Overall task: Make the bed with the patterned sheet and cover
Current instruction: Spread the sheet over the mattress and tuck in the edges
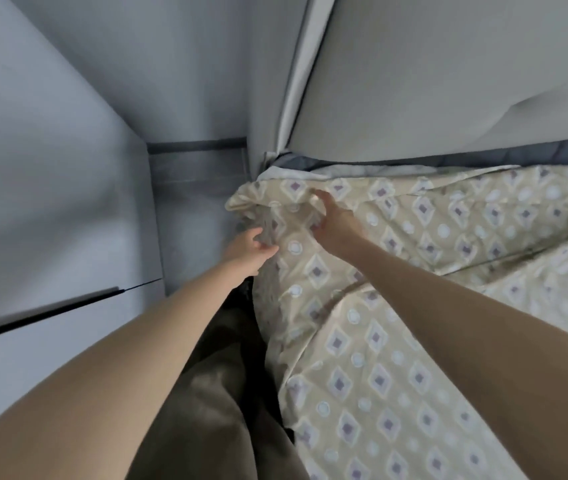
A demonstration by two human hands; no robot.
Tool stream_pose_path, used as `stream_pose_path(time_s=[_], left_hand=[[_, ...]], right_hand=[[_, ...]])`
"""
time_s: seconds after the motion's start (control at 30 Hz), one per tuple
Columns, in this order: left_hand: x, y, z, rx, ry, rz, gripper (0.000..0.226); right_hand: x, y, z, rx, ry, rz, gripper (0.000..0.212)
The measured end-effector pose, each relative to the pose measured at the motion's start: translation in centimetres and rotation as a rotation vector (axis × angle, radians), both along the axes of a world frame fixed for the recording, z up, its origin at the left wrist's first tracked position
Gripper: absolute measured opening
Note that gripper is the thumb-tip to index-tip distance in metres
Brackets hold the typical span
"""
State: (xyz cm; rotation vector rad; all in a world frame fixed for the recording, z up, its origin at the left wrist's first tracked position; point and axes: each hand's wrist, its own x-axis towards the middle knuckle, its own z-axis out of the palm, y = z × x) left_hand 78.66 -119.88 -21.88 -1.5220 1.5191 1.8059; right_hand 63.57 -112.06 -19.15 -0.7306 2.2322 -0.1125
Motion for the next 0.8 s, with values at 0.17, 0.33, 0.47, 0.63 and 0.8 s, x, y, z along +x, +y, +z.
stream_pose_path(time_s=[0.17, 0.33, 0.47, 0.63, 0.8], left_hand=[[-0.6, 0.1, -2.6, -0.031, 0.065, 0.071, 0.040], [-0.7, -0.3, -2.1, -0.196, 0.115, -0.129, 0.012], [-0.8, -0.6, -1.6, -0.238, 0.094, -0.235, 0.012], [-0.7, -3.0, -2.0, -0.450, 0.025, -0.233, 0.013], [-0.5, -4.3, -3.0, -0.549, -0.032, -0.231, 0.014]], right_hand=[[-0.8, -1.1, -1.9, 0.014, 0.134, 0.111, 0.042], [-1.2, -1.3, -3.1, 0.058, 0.236, 0.288, 0.025], [-0.9, -1.2, -2.8, -0.069, 0.234, 0.268, 0.021], [-0.4, -3.0, -1.7, -0.270, 0.273, 0.195, 0.014], [0.7, -4.1, -2.1, -0.383, 0.183, 0.163, 0.013]])
